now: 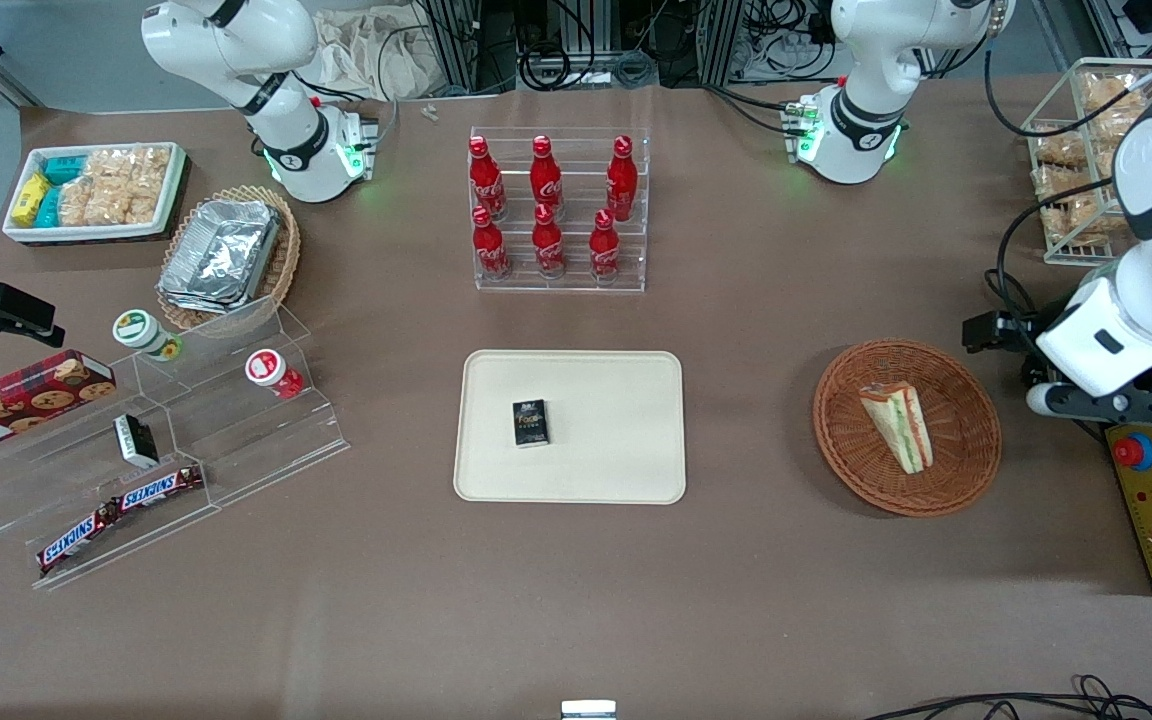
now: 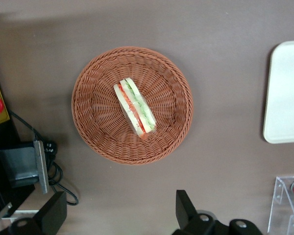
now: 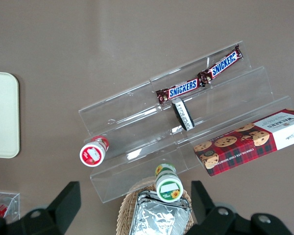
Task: Place sandwich from basket to tray
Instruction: 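Move the left gripper over the sandwich in the wicker basket, then lower the left gripper and grasp the wrapped sandwich upright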
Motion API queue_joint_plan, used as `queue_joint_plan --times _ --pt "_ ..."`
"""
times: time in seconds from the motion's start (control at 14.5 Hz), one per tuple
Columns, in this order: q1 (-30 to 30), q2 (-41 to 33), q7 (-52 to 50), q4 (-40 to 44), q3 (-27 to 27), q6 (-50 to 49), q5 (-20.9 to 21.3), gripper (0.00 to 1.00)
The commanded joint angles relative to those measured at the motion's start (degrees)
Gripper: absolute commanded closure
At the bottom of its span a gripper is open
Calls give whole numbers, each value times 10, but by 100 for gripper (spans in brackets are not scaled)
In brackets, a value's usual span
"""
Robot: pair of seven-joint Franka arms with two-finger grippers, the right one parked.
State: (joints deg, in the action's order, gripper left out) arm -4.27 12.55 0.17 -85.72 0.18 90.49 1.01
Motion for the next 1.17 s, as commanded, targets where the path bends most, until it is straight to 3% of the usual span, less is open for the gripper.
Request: queue_joint_plan --times 0.0,0.41,0.55,1.1 --pt "-5 13 -123 -12 6 16 8 0" --pt "-2 -50 -306 -282 9 318 8 0" --pt "-6 -25 -386 -303 8 375 10 0" --pt "-5 23 -416 -332 8 434 9 0"
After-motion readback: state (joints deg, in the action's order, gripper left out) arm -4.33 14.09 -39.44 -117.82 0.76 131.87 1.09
